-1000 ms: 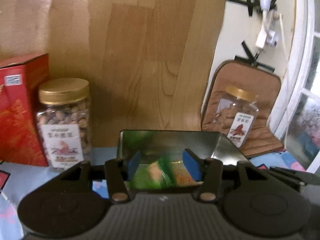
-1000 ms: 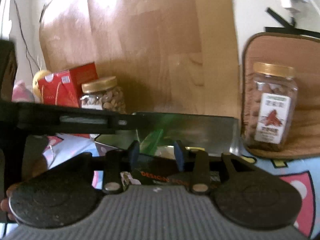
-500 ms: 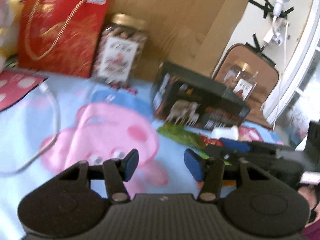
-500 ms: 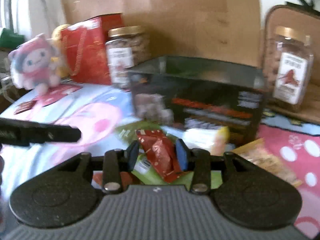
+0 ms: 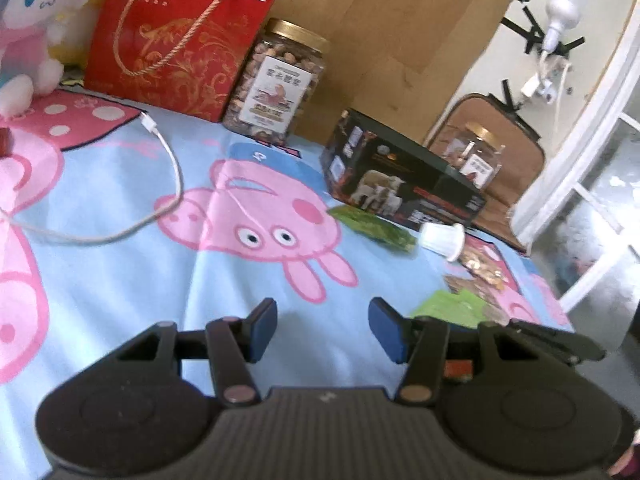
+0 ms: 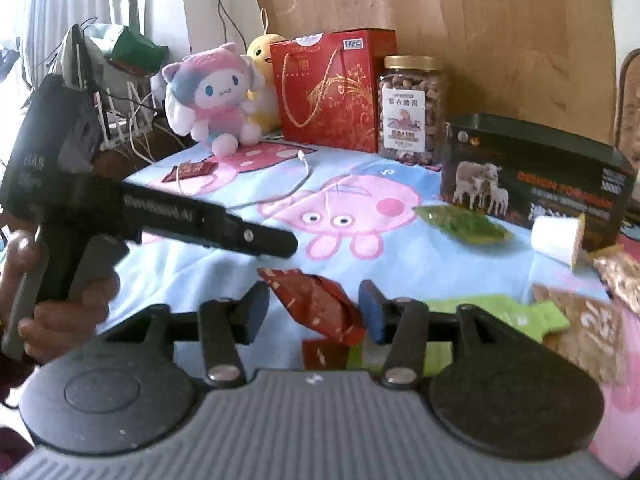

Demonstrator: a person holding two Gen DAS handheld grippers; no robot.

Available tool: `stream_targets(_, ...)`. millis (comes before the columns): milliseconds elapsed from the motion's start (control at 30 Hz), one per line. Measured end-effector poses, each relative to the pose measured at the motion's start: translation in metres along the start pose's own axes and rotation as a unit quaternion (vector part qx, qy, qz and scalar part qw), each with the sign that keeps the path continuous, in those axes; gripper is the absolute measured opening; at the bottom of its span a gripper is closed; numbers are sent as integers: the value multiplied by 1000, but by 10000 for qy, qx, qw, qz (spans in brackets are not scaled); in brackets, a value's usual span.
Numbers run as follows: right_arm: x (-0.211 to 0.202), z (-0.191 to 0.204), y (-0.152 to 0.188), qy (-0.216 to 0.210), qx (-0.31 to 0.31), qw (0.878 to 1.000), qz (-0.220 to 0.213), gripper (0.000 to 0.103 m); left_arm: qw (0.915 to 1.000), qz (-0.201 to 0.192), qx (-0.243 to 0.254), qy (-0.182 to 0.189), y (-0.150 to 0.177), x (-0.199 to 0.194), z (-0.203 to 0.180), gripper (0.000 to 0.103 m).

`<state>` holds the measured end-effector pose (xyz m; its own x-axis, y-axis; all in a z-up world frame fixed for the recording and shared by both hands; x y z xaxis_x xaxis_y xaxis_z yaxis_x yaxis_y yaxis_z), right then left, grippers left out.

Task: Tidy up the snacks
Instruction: 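Pick up the red packet with the right gripper and set it before the left gripper, then grasp the red packet with the left gripper and lift it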

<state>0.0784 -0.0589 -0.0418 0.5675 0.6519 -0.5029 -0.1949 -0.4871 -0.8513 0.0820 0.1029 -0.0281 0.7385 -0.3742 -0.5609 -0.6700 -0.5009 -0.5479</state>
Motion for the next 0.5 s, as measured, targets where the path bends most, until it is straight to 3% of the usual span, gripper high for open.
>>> stream_targets(133,-5,0,10,394,-212,9990,63,69,9996,131,-1,241,4,2,-11,52)
stream_targets(233,-10,-3,11,456,-193,9988,56,75,9987,250,-39,435,7,1,-18,52)
stream_targets(367,-14,-4,19,463,-130,9988,137,76,9977,376,-14,570,16,-1,-22,52)
stream_targets(500,-6,1,17,402,-187,9989,183,76,9976,519,-60,451,26,5,-16,52)
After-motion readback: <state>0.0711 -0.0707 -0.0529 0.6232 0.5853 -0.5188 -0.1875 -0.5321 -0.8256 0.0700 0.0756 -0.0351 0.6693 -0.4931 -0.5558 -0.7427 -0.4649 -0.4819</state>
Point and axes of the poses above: each gripper's, at about its wrist camera, not at the fingertips, and x roughly the way its jaws point, z to its left, y to its underside, the point moved 7 cm from there along x, roughly the way its jaws point, and after that the axes turned 15 degrees about -x, right-handed, at the moved point
